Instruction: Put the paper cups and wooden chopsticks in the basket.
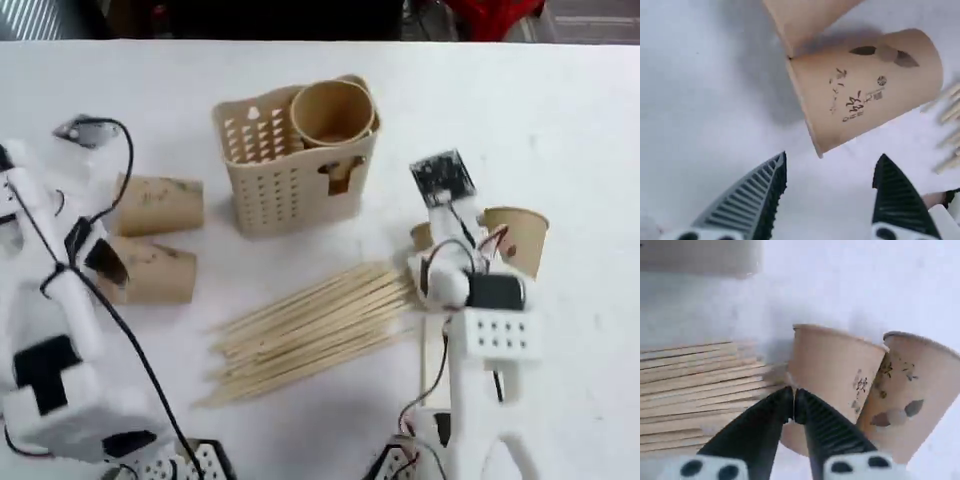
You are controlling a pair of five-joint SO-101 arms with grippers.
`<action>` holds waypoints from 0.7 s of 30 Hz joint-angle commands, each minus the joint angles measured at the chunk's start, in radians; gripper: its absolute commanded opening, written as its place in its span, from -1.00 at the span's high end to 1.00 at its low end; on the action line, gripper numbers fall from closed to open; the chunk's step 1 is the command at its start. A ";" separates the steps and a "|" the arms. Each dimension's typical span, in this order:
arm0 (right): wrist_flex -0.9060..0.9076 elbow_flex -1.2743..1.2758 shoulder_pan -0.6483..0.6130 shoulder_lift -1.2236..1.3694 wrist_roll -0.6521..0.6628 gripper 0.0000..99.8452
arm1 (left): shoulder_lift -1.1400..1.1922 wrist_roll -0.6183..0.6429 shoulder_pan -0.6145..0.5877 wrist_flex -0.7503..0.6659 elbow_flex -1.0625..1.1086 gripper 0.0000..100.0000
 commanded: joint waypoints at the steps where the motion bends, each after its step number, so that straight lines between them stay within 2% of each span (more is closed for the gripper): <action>1: -0.028 0.055 0.018 -0.117 -0.011 0.97 | 0.119 -0.078 -0.005 -0.003 -0.046 0.44; 9: -0.099 0.204 0.013 -0.289 -0.011 0.97 | 0.245 -0.091 0.010 -0.052 -0.046 0.44; 14: -0.159 0.292 0.013 -0.348 -0.012 0.97 | 0.263 -0.086 0.094 -0.052 -0.046 0.44; 21: -0.254 0.451 0.013 -0.464 -0.012 0.97 | 0.259 -0.032 0.188 -0.083 -0.046 0.66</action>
